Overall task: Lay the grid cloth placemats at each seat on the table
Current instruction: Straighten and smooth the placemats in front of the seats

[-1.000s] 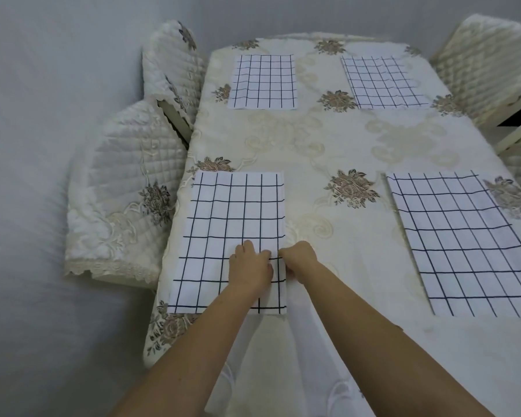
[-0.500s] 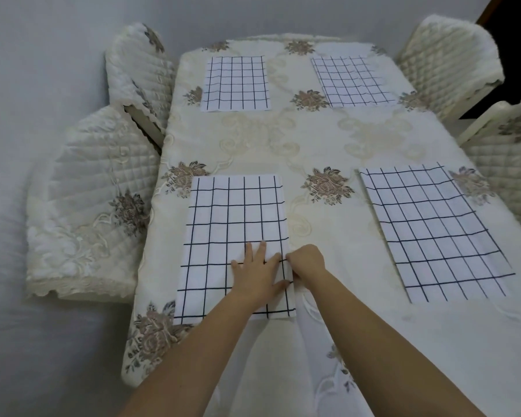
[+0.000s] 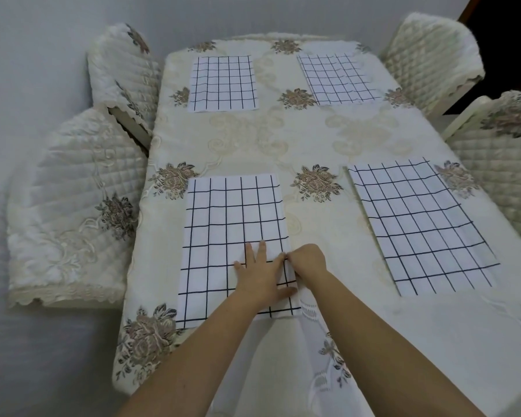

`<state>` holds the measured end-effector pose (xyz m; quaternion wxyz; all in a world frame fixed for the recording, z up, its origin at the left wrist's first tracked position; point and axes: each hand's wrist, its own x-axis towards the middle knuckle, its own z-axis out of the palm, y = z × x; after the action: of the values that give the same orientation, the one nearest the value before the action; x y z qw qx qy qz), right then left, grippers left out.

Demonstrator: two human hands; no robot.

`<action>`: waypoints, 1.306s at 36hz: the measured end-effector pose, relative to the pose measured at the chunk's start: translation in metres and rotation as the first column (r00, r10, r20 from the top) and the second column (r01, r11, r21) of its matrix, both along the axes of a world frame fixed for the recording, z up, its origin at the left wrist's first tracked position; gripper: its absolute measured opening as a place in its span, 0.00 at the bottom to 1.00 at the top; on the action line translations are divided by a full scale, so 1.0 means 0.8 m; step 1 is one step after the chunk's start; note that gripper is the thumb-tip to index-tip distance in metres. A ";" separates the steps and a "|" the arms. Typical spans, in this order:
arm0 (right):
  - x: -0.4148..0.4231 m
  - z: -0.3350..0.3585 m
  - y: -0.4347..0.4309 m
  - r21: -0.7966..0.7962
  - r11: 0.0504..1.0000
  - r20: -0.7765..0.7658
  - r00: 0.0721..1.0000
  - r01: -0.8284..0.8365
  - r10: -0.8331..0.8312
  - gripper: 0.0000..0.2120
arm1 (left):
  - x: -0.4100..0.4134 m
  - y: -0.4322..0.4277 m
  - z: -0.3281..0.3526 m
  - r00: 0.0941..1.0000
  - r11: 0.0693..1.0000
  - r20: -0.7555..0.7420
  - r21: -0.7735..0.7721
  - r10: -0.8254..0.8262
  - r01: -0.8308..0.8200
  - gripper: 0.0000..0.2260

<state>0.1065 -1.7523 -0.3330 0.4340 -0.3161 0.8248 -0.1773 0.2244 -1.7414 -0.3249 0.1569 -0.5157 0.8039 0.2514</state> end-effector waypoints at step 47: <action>0.005 0.018 0.000 -0.094 0.994 -0.141 0.989 -0.053 0.040 0.11 | 0.003 0.012 -0.008 0.992 0.992 0.013 0.014 -0.124 0.124 0.56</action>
<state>0.1107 -1.7523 -0.3185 0.3634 -0.3678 0.8358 -0.1849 0.2264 -1.7318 -0.3310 0.1812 -0.4653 0.8317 0.2427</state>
